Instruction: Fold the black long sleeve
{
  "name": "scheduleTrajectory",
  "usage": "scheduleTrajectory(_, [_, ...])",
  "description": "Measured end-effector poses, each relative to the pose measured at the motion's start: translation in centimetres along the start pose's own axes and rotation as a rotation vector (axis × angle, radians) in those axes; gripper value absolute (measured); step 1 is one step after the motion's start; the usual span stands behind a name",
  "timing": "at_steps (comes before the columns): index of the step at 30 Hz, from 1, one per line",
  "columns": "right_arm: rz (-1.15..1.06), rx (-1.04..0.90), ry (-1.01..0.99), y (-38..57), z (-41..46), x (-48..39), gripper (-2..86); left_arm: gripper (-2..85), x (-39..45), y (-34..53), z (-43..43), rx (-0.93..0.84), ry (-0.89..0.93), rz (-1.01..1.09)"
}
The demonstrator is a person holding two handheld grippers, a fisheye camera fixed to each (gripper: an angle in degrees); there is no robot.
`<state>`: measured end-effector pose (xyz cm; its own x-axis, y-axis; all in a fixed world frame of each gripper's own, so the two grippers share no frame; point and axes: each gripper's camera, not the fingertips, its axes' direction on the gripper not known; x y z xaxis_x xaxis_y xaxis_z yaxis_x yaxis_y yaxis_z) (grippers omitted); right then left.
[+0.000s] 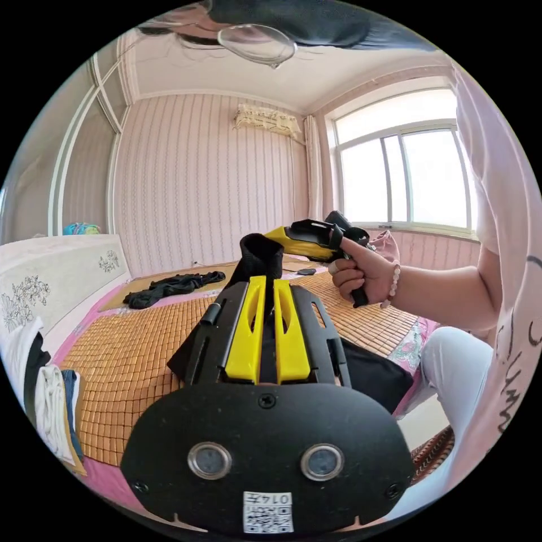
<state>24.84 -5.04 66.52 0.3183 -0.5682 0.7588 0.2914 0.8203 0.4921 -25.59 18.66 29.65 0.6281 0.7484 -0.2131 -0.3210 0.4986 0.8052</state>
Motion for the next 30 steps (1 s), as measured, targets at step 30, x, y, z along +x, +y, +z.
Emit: scheduleTrajectory(30, [0.370,-0.727,0.831,10.5,-8.2,0.4,5.8,5.3,4.5,4.8,13.8,-0.441,0.318,0.031])
